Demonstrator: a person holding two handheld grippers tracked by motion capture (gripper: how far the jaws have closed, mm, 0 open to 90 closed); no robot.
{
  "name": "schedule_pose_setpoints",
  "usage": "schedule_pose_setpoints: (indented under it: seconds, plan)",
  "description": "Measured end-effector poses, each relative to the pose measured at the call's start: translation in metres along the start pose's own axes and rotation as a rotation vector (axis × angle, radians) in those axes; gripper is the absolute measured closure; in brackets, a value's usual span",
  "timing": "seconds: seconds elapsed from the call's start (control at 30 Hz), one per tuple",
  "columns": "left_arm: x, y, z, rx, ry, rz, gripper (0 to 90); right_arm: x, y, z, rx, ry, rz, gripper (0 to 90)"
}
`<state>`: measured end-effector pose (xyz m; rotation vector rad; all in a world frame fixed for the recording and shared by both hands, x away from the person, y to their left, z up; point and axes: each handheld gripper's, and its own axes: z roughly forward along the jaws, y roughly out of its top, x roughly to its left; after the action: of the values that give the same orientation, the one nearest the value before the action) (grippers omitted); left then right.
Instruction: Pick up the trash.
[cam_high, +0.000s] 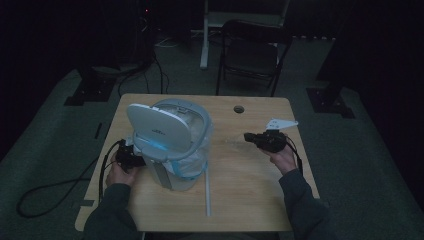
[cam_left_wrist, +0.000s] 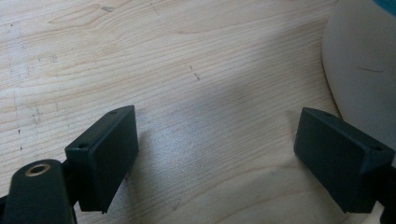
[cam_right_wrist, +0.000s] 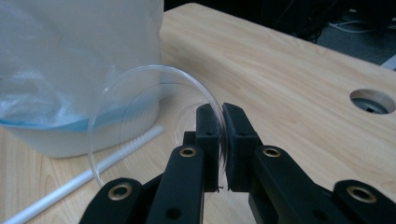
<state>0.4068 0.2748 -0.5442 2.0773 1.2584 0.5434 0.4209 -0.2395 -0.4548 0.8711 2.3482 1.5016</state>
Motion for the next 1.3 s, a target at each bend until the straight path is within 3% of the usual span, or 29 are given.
schedule_pose_setpoints:
  seconds: [0.5, 1.3]
  plan:
    - [0.0, 0.0, 0.0, 0.0, 0.0, 0.0, 14.4, -0.006, 0.02, 0.007, -0.007, -0.019, -0.015, 85.5]
    - [0.0, 0.0, 0.0, 0.0, 0.0, 0.0, 14.4, -0.009, 0.05, 0.01, -0.062, -0.023, -0.02, 85.5]
